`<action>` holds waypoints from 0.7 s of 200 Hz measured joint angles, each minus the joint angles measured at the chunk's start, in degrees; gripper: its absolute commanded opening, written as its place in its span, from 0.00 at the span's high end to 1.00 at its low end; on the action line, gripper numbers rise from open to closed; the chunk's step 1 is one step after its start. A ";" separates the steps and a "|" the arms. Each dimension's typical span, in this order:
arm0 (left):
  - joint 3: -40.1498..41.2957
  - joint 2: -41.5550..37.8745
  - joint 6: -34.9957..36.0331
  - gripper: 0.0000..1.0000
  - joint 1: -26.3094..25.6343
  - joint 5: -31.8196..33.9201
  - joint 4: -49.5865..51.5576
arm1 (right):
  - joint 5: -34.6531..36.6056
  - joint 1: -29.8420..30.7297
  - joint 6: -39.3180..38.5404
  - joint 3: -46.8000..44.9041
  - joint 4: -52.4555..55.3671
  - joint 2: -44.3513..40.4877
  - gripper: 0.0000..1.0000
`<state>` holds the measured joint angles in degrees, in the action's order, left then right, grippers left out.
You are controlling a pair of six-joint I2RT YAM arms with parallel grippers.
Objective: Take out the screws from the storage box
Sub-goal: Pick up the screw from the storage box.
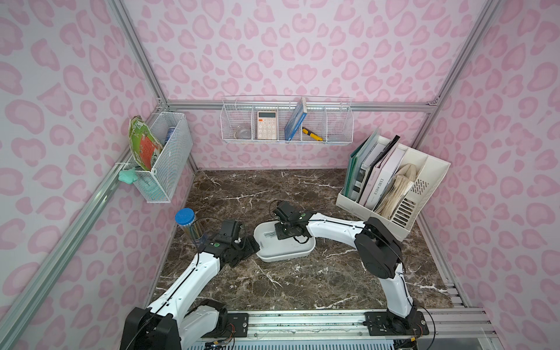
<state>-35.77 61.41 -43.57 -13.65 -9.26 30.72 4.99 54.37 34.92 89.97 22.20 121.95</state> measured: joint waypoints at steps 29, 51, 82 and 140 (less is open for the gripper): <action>0.33 -0.04 -0.07 0.15 0.00 -0.04 0.00 | 0.04 0.00 0.35 0.44 0.17 1.75 0.70; 0.55 -0.04 -0.20 0.15 0.00 -0.28 -0.11 | 0.46 0.00 0.70 0.63 0.42 2.82 0.73; 0.76 0.02 -0.20 0.15 0.00 -0.39 -0.46 | 2.19 0.04 0.90 1.07 0.22 3.65 0.80; 0.94 0.09 -0.50 0.15 -0.02 -0.61 -0.87 | 6.19 0.70 1.42 1.99 1.09 4.48 0.88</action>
<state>-34.83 61.49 -44.07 -13.67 -9.87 29.85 11.18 55.07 36.34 91.96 23.29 126.43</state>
